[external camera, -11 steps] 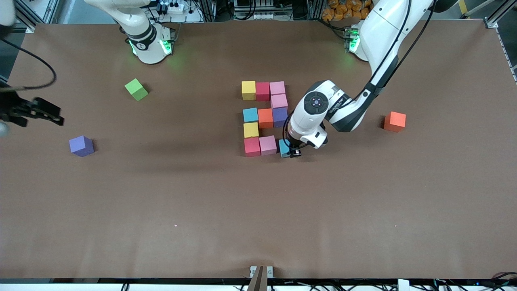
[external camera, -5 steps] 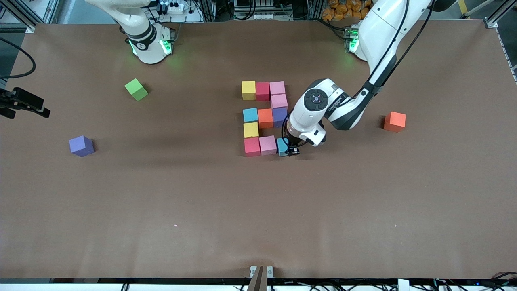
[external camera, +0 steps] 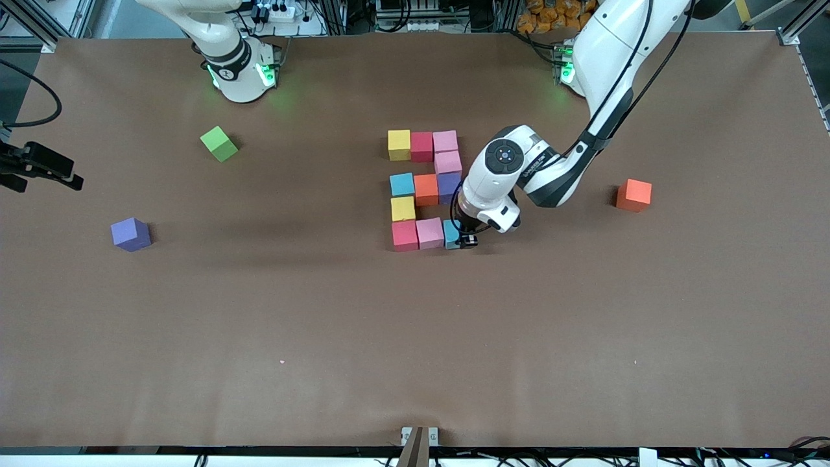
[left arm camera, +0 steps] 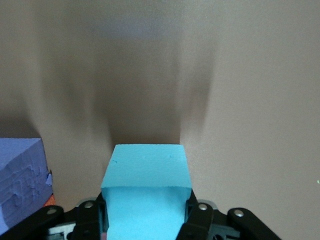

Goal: Form number 2 with 11 blocks
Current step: 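Lower cyan beside light pink with the left gripper and release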

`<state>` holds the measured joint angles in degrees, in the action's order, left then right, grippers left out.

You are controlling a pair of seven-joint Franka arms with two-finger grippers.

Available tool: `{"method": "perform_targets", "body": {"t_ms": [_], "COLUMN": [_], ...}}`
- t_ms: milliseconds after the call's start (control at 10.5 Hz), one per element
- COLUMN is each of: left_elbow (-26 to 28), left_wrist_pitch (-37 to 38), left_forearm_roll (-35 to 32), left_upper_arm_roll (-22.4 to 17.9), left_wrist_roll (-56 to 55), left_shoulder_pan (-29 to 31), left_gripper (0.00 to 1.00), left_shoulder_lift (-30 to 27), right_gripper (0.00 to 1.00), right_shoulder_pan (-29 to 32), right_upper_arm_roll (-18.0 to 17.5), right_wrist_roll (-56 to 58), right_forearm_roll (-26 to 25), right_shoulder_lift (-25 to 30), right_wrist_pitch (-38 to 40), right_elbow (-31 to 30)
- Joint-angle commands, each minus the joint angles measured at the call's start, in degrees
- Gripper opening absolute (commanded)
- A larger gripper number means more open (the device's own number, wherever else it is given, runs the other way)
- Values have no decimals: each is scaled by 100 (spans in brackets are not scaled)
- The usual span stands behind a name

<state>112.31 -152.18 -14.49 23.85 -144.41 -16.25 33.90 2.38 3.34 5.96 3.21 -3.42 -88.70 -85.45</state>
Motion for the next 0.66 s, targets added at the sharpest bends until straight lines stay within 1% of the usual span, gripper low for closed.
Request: {"method": "perform_targets", "body": {"t_ms": [0,380,475,570], "left_elbow": [151,178,169,178], "left_wrist_pitch": [-277,-330,-330,-330], "left_forearm_roll": [-177,-177,-177,-204], "left_upper_arm_roll": [-12,-20,-20,-20], "left_wrist_roll": [-131,-131,-131,-113], "left_shoulder_pan": [-27,-115,-115,-115], "left_gripper": [23,24,27,73], "left_shoulder_lift": [-7,38,46,47], "right_gripper": [100,100,100,100], "right_shoulder_pan": [-106,-115,-98,-80], "right_upper_arm_roll": [-26,-26,-18,-18], "right_wrist_roll": [55,28,11,20], "right_forearm_roll": [-84,-102,-102,-102], "right_shoulder_lift": [96,34,34,34], "right_wrist_pitch": [-16,-16,-16,-7], "right_elbow": [-41,38,29,29]}}
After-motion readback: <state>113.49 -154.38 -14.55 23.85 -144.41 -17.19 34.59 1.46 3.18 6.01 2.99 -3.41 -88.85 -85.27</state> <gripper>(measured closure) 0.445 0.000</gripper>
